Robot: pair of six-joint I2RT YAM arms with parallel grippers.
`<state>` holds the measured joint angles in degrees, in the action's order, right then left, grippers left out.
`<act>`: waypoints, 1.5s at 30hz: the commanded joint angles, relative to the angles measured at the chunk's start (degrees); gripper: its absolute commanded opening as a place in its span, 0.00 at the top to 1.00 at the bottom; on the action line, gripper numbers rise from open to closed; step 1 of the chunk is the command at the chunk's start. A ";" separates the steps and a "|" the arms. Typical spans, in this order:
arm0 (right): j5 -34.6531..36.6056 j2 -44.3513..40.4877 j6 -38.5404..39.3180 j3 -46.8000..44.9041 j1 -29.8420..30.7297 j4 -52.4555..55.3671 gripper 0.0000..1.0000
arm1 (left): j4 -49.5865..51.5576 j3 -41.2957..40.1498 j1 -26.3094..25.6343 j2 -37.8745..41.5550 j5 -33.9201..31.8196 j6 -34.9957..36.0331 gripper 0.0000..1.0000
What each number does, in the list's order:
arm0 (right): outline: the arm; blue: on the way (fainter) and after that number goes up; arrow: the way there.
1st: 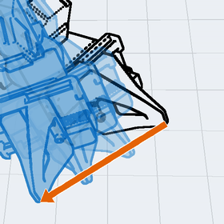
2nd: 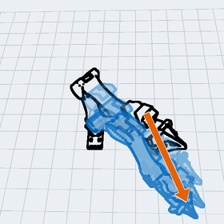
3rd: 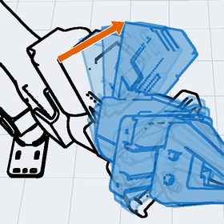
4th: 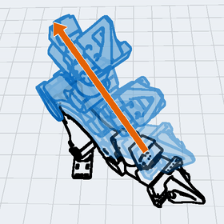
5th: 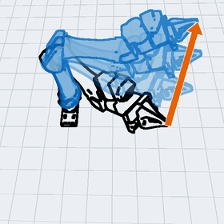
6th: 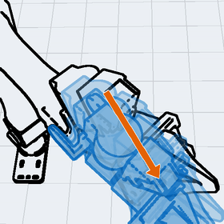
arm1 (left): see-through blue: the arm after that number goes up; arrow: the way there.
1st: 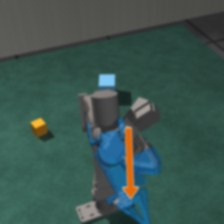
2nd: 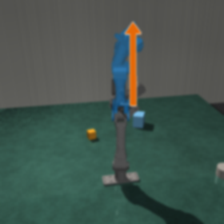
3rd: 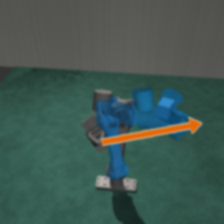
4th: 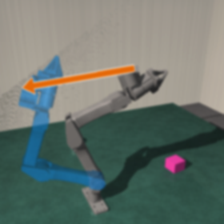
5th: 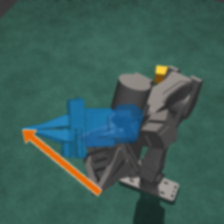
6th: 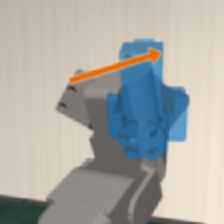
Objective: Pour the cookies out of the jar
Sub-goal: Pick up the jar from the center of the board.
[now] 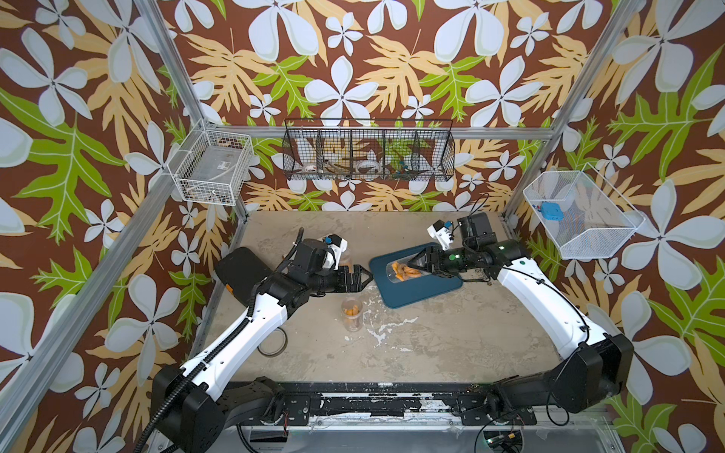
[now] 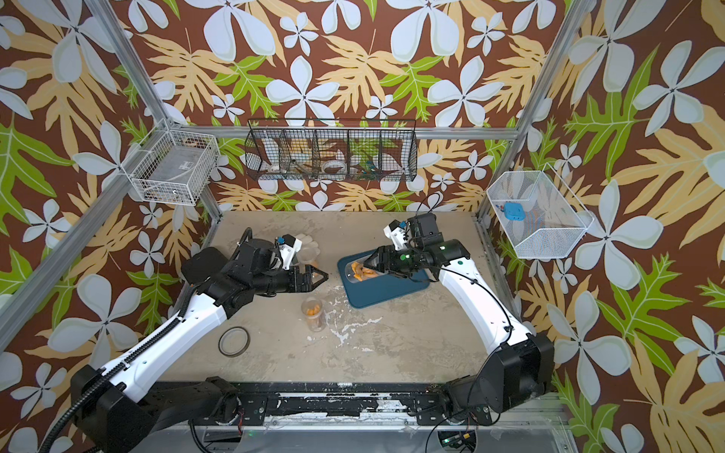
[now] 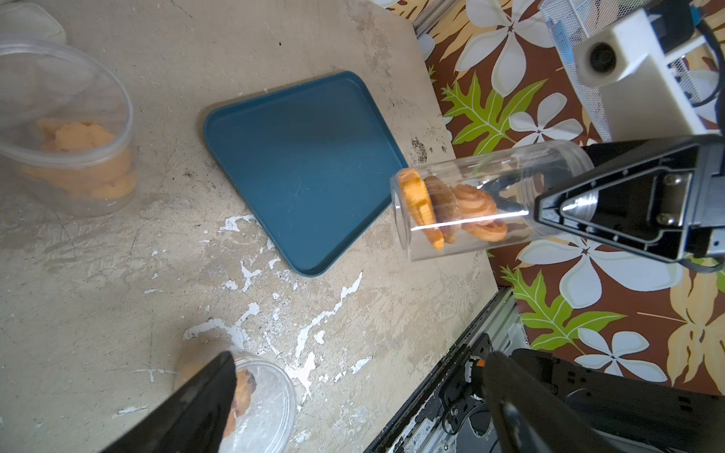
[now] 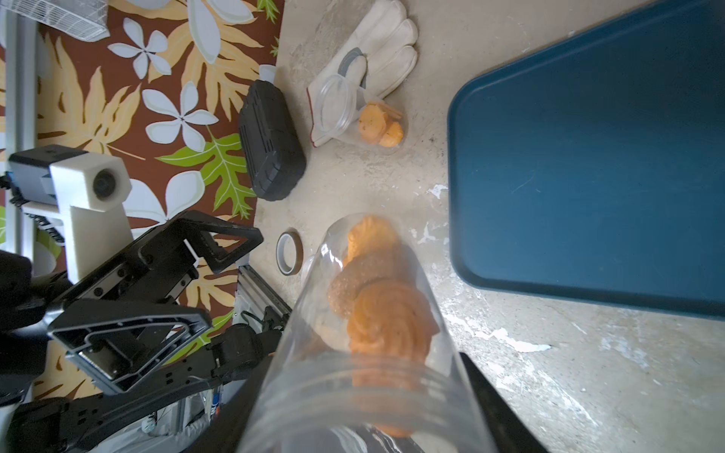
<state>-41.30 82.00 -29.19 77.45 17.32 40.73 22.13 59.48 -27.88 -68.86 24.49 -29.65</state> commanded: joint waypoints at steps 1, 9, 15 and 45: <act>-4.32 -0.71 -2.60 -0.58 -0.33 -4.78 0.47 | -0.41 0.71 0.02 0.44 1.34 -0.94 0.00; -8.36 -2.11 -6.77 -2.28 -1.11 -10.90 0.47 | -10.21 -1.34 0.19 2.11 9.65 -11.68 0.00; -10.92 -3.39 -8.93 -3.18 -1.08 -14.83 0.47 | -30.38 -9.03 2.09 3.55 18.71 -29.55 0.00; -22.87 -4.72 -15.40 -6.17 5.54 -28.42 0.47 | -71.82 -19.46 2.56 -0.22 24.46 -57.53 0.00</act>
<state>-62.54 77.43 -44.75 71.42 22.74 14.63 -44.27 39.90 -25.45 -68.86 47.77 -84.79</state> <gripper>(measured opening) 0.625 0.996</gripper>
